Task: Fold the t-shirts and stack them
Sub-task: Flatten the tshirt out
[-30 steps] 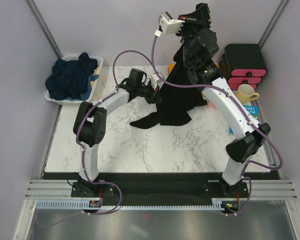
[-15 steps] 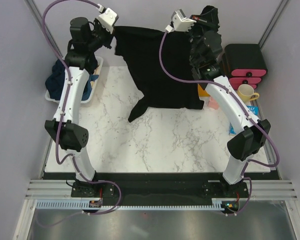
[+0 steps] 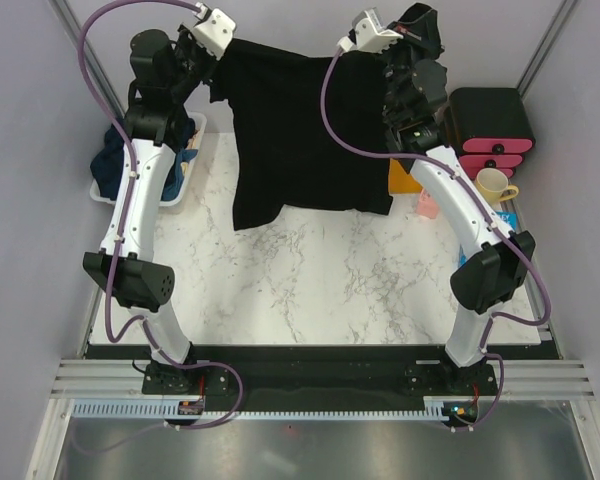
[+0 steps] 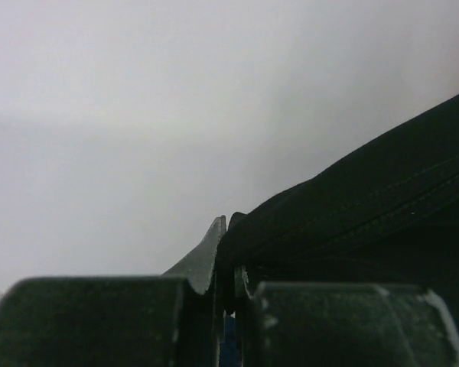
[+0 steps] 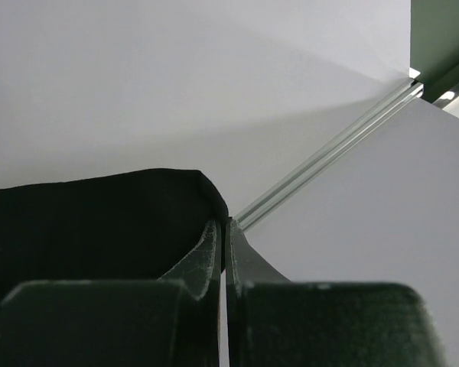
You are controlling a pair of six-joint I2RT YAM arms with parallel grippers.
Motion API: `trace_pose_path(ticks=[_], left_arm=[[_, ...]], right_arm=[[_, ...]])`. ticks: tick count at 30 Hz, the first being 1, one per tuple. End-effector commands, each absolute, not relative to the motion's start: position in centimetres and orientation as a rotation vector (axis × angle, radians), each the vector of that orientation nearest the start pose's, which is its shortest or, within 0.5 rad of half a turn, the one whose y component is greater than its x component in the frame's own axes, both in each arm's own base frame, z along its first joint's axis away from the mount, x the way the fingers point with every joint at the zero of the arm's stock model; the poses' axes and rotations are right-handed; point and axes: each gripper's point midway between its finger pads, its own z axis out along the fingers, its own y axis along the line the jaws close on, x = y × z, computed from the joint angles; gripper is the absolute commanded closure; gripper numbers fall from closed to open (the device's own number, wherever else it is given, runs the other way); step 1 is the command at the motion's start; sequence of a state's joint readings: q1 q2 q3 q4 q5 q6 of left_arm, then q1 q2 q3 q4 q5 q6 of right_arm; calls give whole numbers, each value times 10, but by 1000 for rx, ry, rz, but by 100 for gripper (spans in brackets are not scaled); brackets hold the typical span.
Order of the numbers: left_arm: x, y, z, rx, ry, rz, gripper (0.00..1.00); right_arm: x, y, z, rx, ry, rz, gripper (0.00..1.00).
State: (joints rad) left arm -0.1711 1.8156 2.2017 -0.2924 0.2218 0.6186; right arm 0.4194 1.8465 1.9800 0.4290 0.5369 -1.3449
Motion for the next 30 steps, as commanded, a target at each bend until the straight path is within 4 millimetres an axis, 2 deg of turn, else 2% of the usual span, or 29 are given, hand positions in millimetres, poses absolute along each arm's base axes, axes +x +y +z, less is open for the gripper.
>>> trace_pose_path(ticks=[1,5,8,12,18,21,23,24,25,26,27,28,29,30], left_arm=[[523,-67,564,611,1158,422,98],[522,-40,588,488,1119,544,98],[522,-34,595,463,1102,574,98],[516,-32,601,450,1085,576,98],[510,-29,604,444,1075,591,98],[503,-23,615,407,1045,621,98],[495,-14,625,364,1028,655,98],[491,-11,629,354,1019,676,98],[488,-8,631,344,1017,690,98],[477,-2,640,315,1003,710,98],[468,1,650,295,974,728,98],[464,3,650,290,967,740,98],[446,7,664,265,933,755,98],[438,9,672,256,902,775,98]], right_arm=[[486,59,610,-273,950,-1018,100],[488,42,606,-184,905,-1036,100],[492,36,608,-149,890,-1042,100],[497,42,601,-192,909,-1009,100],[493,54,587,-305,957,-937,100],[484,62,581,-377,969,-879,100],[471,64,584,-414,963,-840,100],[469,66,577,-432,991,-807,100],[456,65,580,-439,997,-786,100],[453,69,576,-472,1008,-759,100],[454,73,557,-526,1058,-737,100],[435,73,566,-525,1045,-702,100],[428,78,563,-561,1042,-666,100],[413,78,556,-599,1065,-640,100]])
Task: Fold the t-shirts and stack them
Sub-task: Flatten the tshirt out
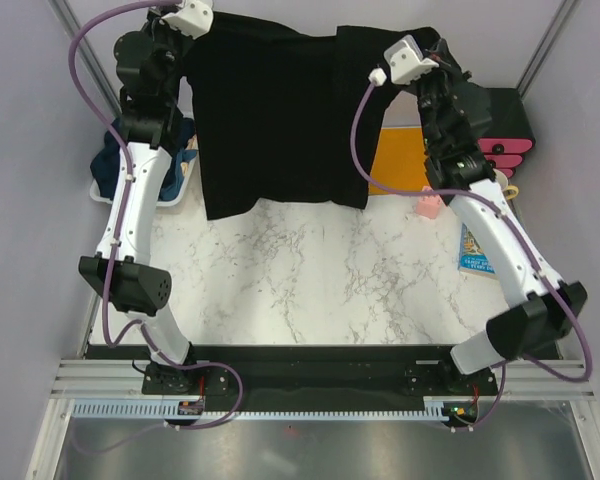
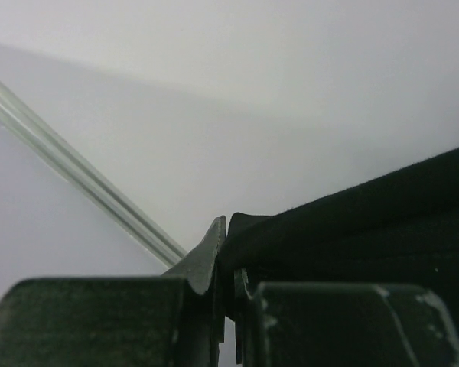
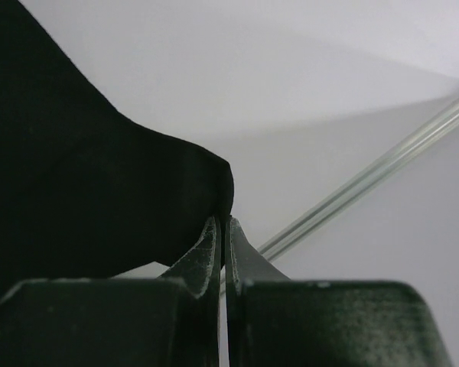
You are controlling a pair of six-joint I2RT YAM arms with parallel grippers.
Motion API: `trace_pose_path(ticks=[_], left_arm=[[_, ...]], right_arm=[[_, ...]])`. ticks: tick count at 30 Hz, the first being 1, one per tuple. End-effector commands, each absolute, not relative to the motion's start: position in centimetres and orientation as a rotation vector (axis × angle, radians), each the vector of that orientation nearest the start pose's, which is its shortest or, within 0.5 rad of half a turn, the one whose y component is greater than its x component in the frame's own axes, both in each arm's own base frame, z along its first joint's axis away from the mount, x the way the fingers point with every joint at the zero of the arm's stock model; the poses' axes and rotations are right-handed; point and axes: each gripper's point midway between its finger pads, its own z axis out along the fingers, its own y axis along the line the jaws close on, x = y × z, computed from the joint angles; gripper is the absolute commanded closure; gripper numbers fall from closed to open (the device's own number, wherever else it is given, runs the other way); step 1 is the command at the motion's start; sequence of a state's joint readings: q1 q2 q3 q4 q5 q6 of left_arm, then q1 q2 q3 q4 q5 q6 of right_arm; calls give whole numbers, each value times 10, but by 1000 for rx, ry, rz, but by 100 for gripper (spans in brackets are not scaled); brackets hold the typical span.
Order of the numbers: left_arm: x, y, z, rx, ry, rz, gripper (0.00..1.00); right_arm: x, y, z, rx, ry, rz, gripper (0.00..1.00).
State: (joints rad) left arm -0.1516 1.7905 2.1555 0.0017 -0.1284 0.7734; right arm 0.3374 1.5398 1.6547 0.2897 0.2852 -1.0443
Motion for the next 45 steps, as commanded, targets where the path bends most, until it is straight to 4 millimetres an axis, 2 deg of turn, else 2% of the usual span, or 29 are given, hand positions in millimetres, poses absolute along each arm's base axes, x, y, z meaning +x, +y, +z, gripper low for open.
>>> trace_pose_path(ticks=[1,3,6,8,12,15,19,20,21,23,24,26,27,28,29,31,32,33,34,35,36,38,39,40,41,42,43,44,45], left_arm=[[432,10,676,251,889,780,98],[415,15,690,228,862,797,98],[393,19,707,201,822,813,98],[386,20,711,199,809,818,98],[384,17,713,216,797,831,98],[404,9,705,261,794,833,98],[456,-9,682,332,787,819,98],[494,-19,656,380,821,811,98],[498,-22,664,371,783,810,98],[533,-39,645,429,765,808,98],[562,-48,628,449,751,813,98],[594,-77,600,526,717,825,98],[625,-96,564,587,723,812,98],[632,-108,553,606,690,810,98],[638,-131,539,647,663,782,98],[658,-170,492,718,677,718,98],[662,-181,478,730,683,694,98],[668,-194,454,754,705,672,98],[665,-211,445,749,690,655,95],[665,-222,434,754,696,638,87],[667,-232,413,778,725,622,57],[661,-252,400,785,739,603,21],[661,-258,384,806,763,596,1],[657,-266,381,800,769,593,0],[651,-266,388,780,761,595,0],[651,-265,382,775,782,590,0],[649,-263,384,764,793,586,0],[645,-255,396,722,814,585,0],[644,-250,396,712,836,585,0]], right_arm=[[406,83,551,-618,1074,-607,100],[385,88,541,-678,1075,-563,100],[362,91,536,-704,1068,-512,100],[355,91,533,-702,1079,-479,100],[347,96,522,-733,1090,-440,100],[355,101,512,-753,1102,-430,100],[372,114,498,-770,1128,-416,100],[377,113,496,-759,1140,-435,100],[386,116,492,-754,1145,-447,100],[396,111,491,-726,1154,-516,100],[407,114,483,-731,1173,-540,100],[416,111,481,-705,1193,-615,100],[423,114,475,-707,1206,-628,100],[426,114,473,-702,1210,-641,100],[429,112,474,-696,1205,-667,100],[435,111,466,-691,1229,-708,100],[436,109,468,-680,1224,-730,100],[439,107,463,-675,1242,-755,100],[441,105,461,-677,1250,-772,100],[443,104,456,-693,1262,-794,100],[443,103,454,-695,1271,-808,100],[445,102,448,-723,1283,-834,100],[445,102,446,-732,1284,-841,100],[446,102,445,-742,1287,-849,100],[448,102,440,-760,1296,-857,100],[448,102,440,-763,1297,-862,100],[449,101,438,-764,1301,-866,100],[451,102,435,-769,1309,-869,100],[452,103,434,-774,1311,-871,100]])
